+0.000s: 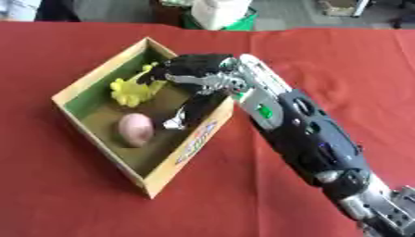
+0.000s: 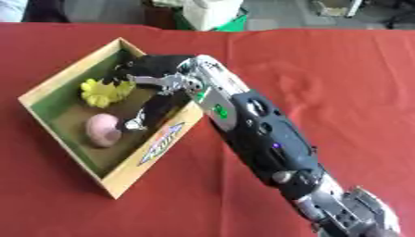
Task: Pick up objects on the table and place them in the box.
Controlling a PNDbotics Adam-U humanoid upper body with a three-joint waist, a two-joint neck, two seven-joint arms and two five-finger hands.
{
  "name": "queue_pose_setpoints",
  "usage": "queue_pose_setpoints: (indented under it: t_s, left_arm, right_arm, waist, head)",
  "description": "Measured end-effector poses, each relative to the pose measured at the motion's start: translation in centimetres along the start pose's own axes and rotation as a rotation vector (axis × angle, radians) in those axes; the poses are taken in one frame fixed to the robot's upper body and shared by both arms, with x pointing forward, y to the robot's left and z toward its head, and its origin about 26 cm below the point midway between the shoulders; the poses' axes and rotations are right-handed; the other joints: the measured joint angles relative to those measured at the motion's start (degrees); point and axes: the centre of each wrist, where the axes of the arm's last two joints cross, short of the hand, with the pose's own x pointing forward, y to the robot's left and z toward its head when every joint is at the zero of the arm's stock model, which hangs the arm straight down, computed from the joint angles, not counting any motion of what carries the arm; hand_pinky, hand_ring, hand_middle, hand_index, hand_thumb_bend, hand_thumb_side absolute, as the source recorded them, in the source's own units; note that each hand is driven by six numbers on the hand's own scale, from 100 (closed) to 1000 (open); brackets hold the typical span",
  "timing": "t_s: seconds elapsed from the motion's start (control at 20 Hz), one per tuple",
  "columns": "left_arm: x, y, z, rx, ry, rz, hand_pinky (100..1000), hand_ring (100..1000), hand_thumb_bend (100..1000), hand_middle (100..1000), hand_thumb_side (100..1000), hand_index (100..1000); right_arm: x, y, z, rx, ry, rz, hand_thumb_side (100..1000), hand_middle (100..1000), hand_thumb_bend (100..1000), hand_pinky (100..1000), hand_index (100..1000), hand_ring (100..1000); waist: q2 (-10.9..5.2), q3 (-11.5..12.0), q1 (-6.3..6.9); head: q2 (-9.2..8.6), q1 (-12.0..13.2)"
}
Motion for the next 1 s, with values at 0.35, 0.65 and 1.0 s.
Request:
queue_pose_setpoints:
  t_s: [0.35,0.65,1.0]
  left_arm:
    - [0.0,0.0,0.0,0.001,0.001,0.000,702,614,100,670,891,754]
    - [0.0,0.0,-0.1,0.003,-0.002,-0.004,702,620,100,676,882,760]
    - [0.1,0.6,-0.7,0.001,-0.022,-0.031,707,643,100,687,874,766]
  right_arm:
    - [1.1,-4.6,3.3,-0.311,-0.025,-0.027,786,817,100,733,970,873]
    - [2.7,-8.4,7.6,-0.654,-0.134,-0.174,865,792,100,718,922,862]
    - [3.5,-10.8,12.6,-0.939,-0.221,-0.342,987,797,100,712,913,856]
  waist:
    - [-0.72,-0.7,0.23]
    - [-2.58,-1.5,0.81]
    - [-4.42,-3.1,1.59]
  head:
    - [0.02,0.7]
    - [0.16,1.5]
    - [0.63,3.2]
